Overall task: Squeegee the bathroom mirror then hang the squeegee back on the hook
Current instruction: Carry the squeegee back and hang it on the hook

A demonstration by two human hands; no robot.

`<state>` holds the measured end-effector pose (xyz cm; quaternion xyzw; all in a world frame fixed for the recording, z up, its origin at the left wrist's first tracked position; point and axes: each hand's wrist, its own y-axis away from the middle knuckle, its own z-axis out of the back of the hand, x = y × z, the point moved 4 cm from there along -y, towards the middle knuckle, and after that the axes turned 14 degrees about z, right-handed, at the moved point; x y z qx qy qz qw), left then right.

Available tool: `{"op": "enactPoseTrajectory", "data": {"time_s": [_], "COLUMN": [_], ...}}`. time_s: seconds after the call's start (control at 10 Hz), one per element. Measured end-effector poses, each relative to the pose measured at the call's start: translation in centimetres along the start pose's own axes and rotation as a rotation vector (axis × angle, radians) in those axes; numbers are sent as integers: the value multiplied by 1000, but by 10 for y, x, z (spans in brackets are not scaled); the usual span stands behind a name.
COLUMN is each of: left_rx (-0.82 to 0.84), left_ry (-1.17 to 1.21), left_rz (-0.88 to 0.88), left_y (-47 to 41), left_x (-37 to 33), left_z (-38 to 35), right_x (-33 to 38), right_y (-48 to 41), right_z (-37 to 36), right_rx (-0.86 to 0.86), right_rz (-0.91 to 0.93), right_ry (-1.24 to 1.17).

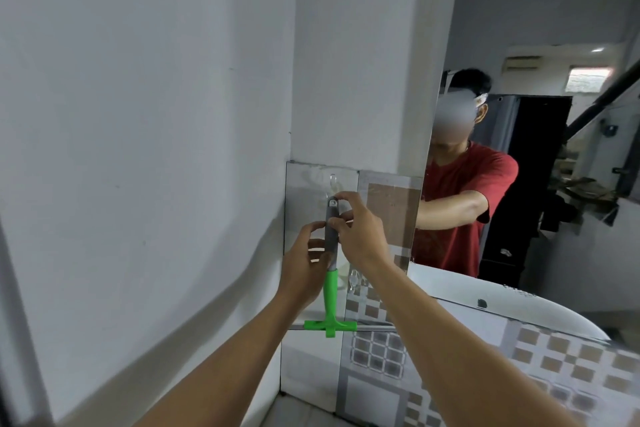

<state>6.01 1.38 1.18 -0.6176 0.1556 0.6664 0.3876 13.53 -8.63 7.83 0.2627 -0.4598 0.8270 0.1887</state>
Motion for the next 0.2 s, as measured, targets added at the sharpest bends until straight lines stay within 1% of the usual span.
{"op": "enactPoseTrajectory", "data": {"time_s": [0.2], "left_rx": [0], "left_ry": [4], "left_rz": [-15], "left_y": [3], "left_x": [-1], "left_z": [1], "right_x": [10], "right_y": [5], "right_z": [5], "right_rx": [67], "right_rz": [-28], "right_ry": [65]}}
